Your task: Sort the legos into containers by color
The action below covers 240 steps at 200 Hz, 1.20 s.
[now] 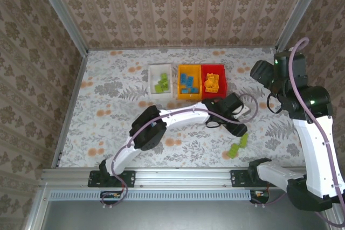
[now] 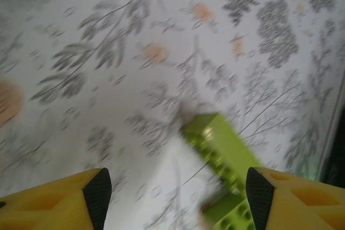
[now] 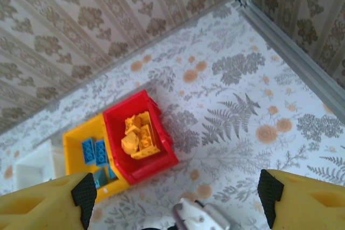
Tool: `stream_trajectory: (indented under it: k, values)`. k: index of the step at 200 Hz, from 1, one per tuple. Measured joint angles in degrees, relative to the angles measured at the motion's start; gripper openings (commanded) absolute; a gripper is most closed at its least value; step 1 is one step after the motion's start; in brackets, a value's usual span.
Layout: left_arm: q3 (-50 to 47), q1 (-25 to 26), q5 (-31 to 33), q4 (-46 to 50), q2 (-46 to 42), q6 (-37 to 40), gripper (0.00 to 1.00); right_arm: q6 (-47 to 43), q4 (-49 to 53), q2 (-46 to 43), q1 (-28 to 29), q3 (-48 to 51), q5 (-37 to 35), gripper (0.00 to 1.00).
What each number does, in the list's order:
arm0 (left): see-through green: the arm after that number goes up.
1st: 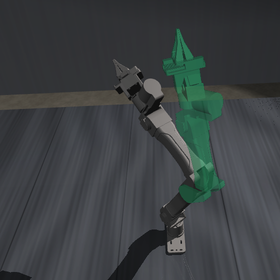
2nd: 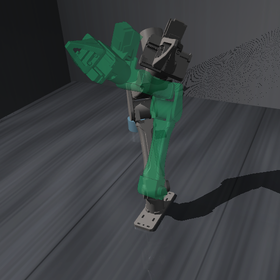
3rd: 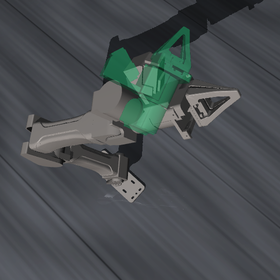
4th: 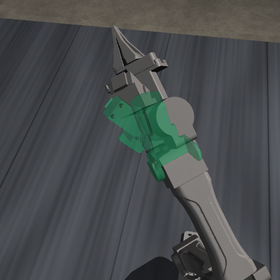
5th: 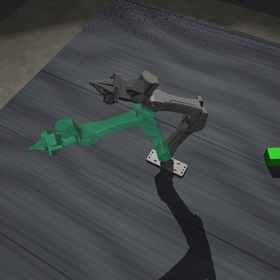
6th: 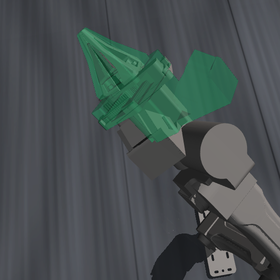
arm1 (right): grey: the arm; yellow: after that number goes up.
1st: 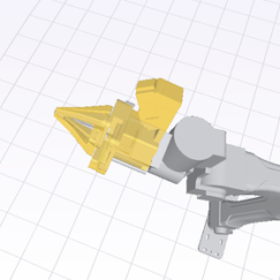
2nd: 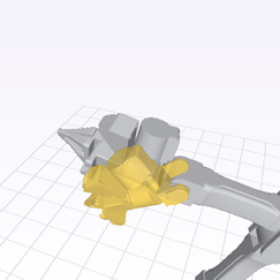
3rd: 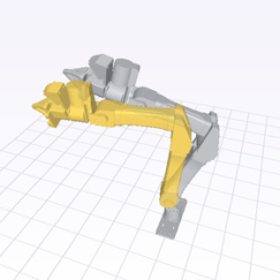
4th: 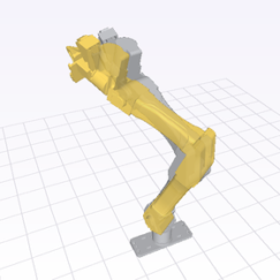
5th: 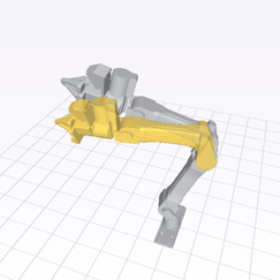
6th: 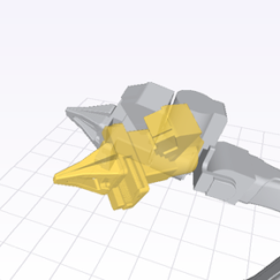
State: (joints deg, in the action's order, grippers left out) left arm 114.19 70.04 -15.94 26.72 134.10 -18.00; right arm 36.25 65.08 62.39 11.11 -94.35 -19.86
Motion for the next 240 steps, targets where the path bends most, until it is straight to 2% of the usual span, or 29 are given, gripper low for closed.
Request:
stream_trajectory:
  k: [55, 131, 157, 172, 184, 240]
  values:
    - [19.1, 5.4, 4.8, 8.5, 10.9, -4.2, 0.73, -0.2, 1.0, -1.0, 0.0, 2.2, 3.6, 0.82]
    - [22.1, 5.4, 9.0, 15.1, 15.6, -8.9, 0.67, -0.2, 1.0, -7.8, 0.0, 6.0, 5.3, 0.83]
    - [22.8, 5.6, 10.3, 15.5, 16.1, -9.6, 0.57, -0.2, 1.0, -8.8, 0.0, 6.7, 5.4, 0.83]
    - [23.8, 5.7, 10.8, 16.2, 16.4, -9.9, 0.44, -0.2, 1.0, -9.3, 0.0, 7.1, 5.4, 0.83]
    - [24.3, 5.9, 11.1, 16.7, 16.7, -9.8, 0.39, -0.2, 1.0, -9.7, 0.0, 7.4, 5.6, 0.83]
    - [24.2, 5.9, 13.7, 16.4, 16.9, -9.4, 0.28, -0.2, 1.0, -9.9, 0.0, 8.4, 7.4, 0.81]
